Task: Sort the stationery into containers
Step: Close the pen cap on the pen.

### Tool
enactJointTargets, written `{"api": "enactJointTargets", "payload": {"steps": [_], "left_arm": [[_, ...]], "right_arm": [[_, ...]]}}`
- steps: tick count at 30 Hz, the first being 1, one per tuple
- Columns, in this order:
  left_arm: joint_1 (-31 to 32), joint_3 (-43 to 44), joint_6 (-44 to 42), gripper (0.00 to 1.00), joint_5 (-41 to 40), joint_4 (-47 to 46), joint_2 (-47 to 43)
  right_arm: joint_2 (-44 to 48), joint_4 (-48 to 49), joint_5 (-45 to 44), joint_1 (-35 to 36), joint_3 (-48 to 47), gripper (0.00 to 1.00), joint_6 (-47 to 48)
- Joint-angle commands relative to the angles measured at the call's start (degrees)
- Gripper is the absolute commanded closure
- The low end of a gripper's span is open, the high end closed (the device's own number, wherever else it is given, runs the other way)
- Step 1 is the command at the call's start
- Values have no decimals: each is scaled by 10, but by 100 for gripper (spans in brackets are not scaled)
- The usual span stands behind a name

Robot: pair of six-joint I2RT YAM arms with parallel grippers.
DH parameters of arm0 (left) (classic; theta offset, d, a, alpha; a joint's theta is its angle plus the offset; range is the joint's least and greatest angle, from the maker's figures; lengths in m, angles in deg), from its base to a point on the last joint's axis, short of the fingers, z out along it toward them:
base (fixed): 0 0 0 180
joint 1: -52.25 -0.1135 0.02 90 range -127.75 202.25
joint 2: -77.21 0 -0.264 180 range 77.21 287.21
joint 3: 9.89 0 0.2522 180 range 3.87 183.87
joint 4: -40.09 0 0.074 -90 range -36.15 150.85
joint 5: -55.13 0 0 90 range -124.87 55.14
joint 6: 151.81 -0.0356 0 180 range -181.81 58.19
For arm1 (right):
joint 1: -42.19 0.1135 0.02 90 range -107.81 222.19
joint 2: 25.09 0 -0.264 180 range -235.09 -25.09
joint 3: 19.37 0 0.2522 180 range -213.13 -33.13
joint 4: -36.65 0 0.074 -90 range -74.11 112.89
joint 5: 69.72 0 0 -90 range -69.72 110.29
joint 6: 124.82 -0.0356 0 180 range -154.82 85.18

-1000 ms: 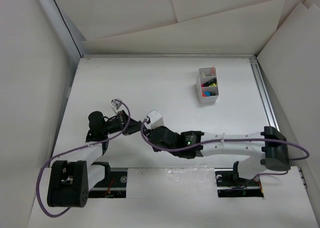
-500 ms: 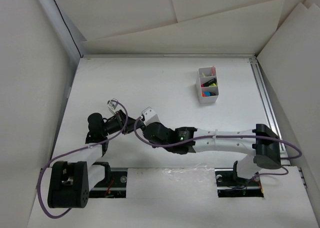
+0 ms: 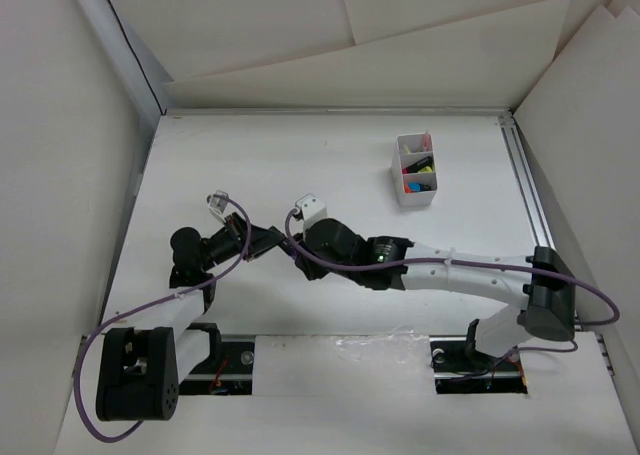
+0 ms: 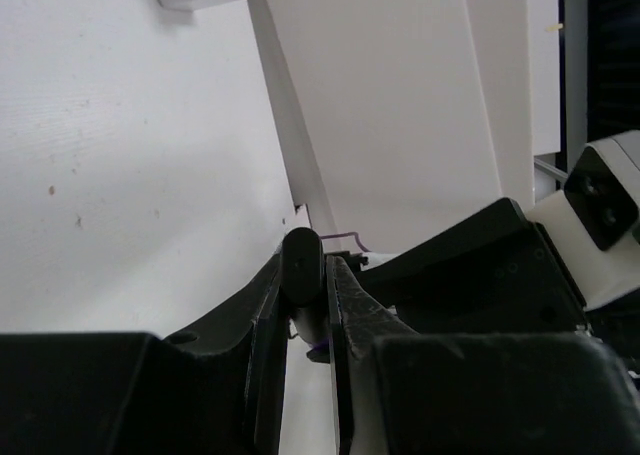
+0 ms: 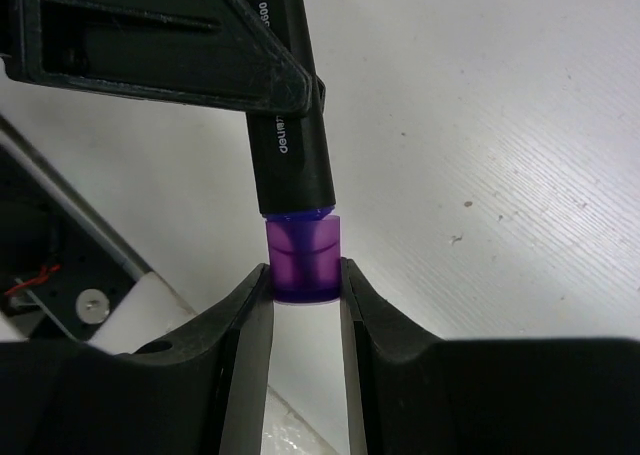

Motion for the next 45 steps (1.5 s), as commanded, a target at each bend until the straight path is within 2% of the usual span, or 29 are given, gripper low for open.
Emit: {"api": "enactJointTargets", "payload": {"steps": [1, 6, 11, 17, 24, 29, 33, 34, 38, 45], "left_arm": [[24, -23, 3, 100, 132, -13, -10], [24, -23, 33, 100, 132, -32, -34], [24, -23, 44, 100, 132, -17, -57], [24, -23, 44, 100, 138, -6, -64], [24, -23, 50, 100, 149, 0, -53], [24, -11, 69, 100, 154, 6, -58], [24, -5, 69, 100, 154, 6, -64], [24, -5, 69, 100, 154, 6, -64], [24, -10, 74, 100, 159, 6, -70], [24, -4, 56, 100, 159, 24, -64]], "right_arm": [[72, 267, -28, -44, -13, 89, -38], [110, 327, 41, -82, 20, 89, -55], [68, 332, 78, -82, -10, 89, 7], [28, 337, 78, -72, -48, 89, 89], [2, 325, -17, -22, -72, 88, 202], [-14, 358, -95, -1, -79, 89, 235], [-8, 459, -138, 17, -50, 89, 265], [-8, 513, -148, 23, -44, 89, 278], [-29, 547, -156, 23, -62, 89, 326], [-24, 547, -156, 23, -37, 88, 292]]}}
